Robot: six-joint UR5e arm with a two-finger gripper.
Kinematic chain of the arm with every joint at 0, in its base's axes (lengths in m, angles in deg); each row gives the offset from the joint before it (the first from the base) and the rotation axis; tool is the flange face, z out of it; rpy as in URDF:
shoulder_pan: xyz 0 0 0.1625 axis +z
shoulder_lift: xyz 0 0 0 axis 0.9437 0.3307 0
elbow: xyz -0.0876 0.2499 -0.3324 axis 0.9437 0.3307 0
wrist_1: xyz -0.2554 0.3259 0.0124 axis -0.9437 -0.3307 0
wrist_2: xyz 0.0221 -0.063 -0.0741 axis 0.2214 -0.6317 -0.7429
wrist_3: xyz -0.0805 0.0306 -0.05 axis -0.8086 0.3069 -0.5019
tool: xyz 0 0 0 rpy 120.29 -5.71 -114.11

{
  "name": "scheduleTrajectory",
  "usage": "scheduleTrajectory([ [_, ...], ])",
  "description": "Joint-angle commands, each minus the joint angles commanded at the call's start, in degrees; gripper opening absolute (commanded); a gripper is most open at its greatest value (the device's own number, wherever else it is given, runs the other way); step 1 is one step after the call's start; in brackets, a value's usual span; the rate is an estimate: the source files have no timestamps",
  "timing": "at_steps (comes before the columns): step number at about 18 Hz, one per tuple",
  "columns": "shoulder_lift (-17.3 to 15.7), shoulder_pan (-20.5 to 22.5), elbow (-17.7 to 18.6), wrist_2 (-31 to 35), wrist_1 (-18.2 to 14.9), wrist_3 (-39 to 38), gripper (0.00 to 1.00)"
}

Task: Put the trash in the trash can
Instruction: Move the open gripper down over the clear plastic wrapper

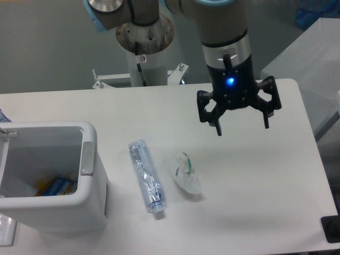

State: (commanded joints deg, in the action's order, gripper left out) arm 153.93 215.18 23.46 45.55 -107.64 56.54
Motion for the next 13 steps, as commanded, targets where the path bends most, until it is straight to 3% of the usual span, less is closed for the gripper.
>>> scheduleTrajectory([
  [3,-0.1,0.0,0.3,-0.2,-0.3,-0.5,1.00],
  [13,-1.0,-0.3,11.3,-3.8,0.0,-1.0,1.00],
])
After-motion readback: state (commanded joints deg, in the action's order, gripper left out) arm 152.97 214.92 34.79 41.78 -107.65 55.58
